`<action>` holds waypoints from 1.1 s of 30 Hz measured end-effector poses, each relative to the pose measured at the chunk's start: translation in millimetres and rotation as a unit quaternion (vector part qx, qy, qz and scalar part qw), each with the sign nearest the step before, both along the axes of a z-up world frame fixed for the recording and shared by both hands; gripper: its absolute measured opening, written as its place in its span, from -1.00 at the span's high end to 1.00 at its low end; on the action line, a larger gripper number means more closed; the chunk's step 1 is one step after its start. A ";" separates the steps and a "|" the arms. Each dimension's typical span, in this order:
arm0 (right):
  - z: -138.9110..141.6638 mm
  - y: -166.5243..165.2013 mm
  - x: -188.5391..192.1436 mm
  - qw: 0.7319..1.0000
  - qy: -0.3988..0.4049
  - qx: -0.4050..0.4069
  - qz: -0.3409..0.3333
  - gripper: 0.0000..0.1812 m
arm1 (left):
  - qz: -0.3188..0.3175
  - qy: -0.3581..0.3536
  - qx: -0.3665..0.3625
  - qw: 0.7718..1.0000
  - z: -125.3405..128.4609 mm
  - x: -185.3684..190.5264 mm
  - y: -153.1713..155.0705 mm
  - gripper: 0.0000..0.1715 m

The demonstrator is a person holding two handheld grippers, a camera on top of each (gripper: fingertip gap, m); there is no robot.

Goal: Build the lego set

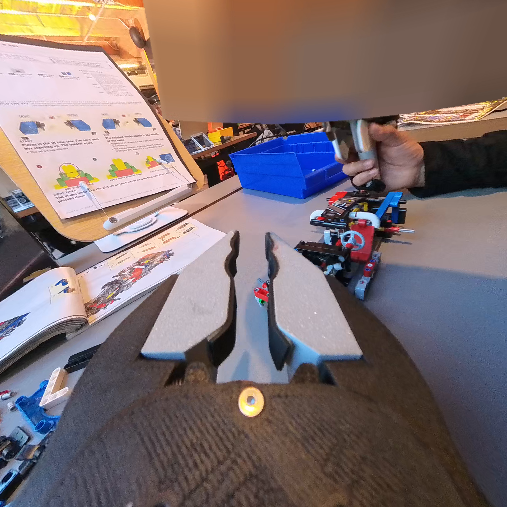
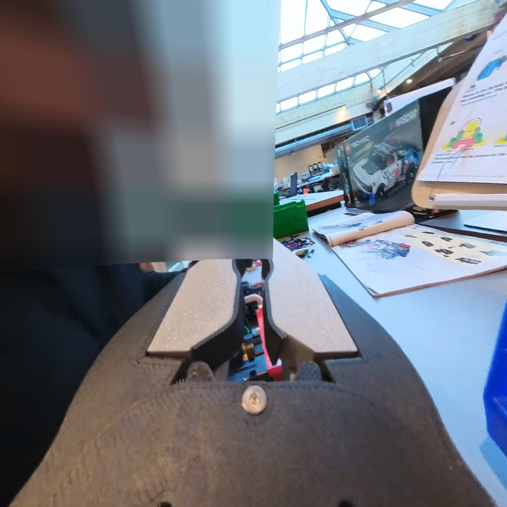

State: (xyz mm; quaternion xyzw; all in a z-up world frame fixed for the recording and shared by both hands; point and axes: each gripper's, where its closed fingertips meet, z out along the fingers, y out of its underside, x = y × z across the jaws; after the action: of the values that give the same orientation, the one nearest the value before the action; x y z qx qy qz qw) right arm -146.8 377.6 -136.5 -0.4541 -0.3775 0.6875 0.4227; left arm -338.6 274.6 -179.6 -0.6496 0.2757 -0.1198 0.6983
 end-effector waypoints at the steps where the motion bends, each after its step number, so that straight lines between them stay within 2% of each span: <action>1: -2.2 1.6 -2.3 1.000 -0.011 0.007 -0.011 0.97 | 0.001 0.004 0.001 1.000 -0.4 0.6 -0.1 0.82; 4: -5.3 9.6 -4.3 0.998 -0.033 0.022 -0.048 0.97 | 0.003 0.019 0.003 1.000 -2.5 3.5 -0.1 0.82; 10: -2.4 19.0 0.6 0.997 -0.024 -0.006 -0.071 0.97 | 0.034 0.045 0.003 0.998 -5.1 3.1 6.1 0.82; 15: -2.5 22.2 3.3 0.996 -0.016 -0.041 -0.073 0.98 | 0.051 0.024 -0.055 0.997 20.2 27.6 20.8 0.77; 20: 4.9 16.7 5.1 0.996 0.013 -0.073 -0.051 0.98 | -0.042 0.056 -0.180 0.981 19.8 112.9 39.9 0.63; 24: 10.5 8.1 6.0 0.997 0.028 -0.069 -0.037 0.98 | -0.096 0.066 -0.176 0.977 29.3 166.6 63.4 0.62; 29: 19.1 -1.3 9.0 0.997 0.046 -0.060 -0.019 0.98 | -0.144 0.027 -0.203 0.968 40.2 195.8 85.6 0.66; 31: 23.0 -4.7 10.3 0.997 0.055 -0.057 -0.010 0.98 | -0.160 0.006 -0.211 0.964 45.9 198.4 87.6 0.72; 33: 25.1 -7.9 10.3 0.997 0.060 -0.053 -0.005 0.98 | -0.183 -0.017 -0.214 0.959 51.8 200.5 85.5 0.86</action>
State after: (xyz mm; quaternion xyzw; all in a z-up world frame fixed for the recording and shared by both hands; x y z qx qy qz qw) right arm -136.5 369.7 -111.3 -0.4359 -0.3125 0.7301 0.4235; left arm -138.1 360.0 -127.8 -0.7201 0.3456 -0.3127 0.5140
